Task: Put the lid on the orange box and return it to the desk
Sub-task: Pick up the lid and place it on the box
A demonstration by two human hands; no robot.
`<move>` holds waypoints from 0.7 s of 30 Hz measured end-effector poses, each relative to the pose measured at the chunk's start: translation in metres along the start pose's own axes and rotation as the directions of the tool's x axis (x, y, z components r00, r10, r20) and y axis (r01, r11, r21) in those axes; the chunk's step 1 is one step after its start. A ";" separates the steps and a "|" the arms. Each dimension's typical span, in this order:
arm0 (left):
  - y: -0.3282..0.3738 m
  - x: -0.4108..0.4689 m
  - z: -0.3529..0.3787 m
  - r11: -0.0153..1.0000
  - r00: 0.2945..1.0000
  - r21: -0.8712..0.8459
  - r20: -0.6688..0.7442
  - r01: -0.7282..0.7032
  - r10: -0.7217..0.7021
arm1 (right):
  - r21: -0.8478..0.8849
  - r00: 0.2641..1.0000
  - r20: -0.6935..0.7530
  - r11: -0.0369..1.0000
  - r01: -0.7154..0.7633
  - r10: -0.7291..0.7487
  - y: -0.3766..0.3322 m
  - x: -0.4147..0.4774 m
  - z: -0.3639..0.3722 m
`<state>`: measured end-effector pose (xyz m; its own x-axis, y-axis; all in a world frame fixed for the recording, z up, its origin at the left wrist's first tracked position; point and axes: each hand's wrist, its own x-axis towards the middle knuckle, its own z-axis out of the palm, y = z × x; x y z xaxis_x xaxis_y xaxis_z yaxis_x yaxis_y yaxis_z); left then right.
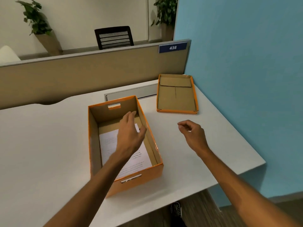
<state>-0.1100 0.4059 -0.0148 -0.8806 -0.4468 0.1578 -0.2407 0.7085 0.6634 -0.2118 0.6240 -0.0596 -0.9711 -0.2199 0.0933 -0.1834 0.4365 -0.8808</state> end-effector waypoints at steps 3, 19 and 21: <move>0.024 0.029 0.021 0.999 0.999 -0.029 -0.016 -0.042 0.042 | -0.015 1.000 -0.005 1.000 0.010 -0.010 0.011 0.029 -0.010; 0.038 0.232 0.180 0.941 0.897 0.140 0.289 0.308 -0.336 | -0.154 0.935 -0.038 0.922 -0.354 0.352 0.128 0.232 -0.045; 0.028 0.246 0.192 0.917 0.865 0.166 0.308 0.361 -0.396 | -0.185 0.908 -0.056 0.890 -0.417 0.414 0.141 0.249 -0.043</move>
<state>-0.4115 0.4211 -0.0982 -0.7918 -0.4994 -0.3515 -0.6069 0.5793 0.5442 -0.4859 0.6681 -0.1408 -0.9667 0.0301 -0.2541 0.2137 0.6413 -0.7369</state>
